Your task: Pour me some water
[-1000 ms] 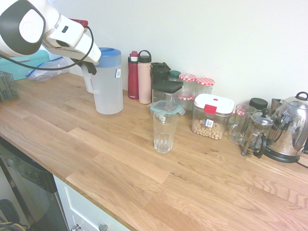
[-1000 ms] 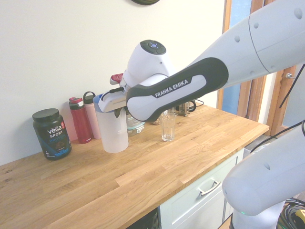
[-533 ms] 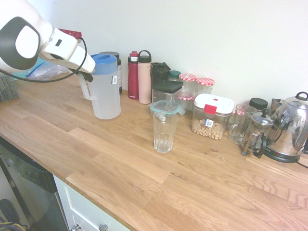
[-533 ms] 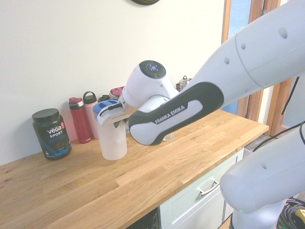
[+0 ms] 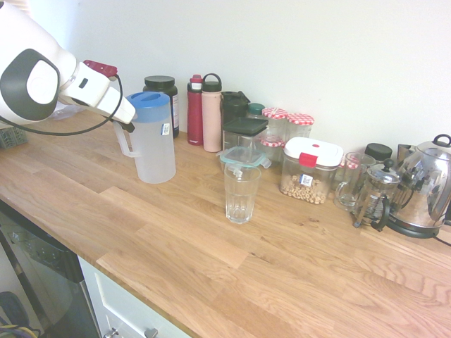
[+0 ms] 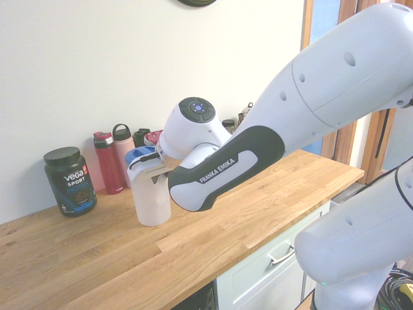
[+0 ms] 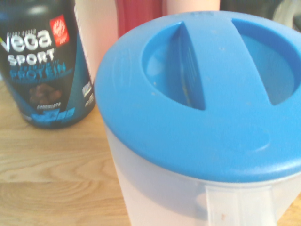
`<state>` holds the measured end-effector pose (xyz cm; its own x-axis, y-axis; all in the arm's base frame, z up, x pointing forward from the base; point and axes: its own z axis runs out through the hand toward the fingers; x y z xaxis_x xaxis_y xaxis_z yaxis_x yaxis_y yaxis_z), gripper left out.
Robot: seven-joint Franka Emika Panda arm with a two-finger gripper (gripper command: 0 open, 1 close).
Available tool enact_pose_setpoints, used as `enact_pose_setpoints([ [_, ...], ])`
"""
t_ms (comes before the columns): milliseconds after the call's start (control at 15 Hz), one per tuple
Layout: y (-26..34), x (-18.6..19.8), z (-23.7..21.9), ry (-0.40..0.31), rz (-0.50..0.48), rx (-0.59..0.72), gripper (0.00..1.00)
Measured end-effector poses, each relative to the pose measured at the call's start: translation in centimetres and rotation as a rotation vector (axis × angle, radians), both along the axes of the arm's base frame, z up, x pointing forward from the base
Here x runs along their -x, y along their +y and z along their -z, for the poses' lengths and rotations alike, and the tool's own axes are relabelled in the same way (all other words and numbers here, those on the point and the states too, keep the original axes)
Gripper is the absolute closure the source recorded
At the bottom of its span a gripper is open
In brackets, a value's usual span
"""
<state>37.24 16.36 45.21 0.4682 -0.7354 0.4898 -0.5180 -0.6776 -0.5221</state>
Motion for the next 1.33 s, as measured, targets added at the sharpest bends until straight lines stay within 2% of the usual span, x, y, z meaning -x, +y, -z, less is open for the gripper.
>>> enact_pose_setpoints([
  [667,-0.2,0.0,0.2,0.036,0.016,-0.001,0.0],
  [933,-0.5,-0.3,-1.4,0.077,0.038,-0.02,0.0],
  [1067,-0.8,-0.2,-2.6,0.173,0.061,-0.034,0.0],
  [1333,-1.5,0.8,-4.1,0.459,0.06,-0.069,0.0],
])
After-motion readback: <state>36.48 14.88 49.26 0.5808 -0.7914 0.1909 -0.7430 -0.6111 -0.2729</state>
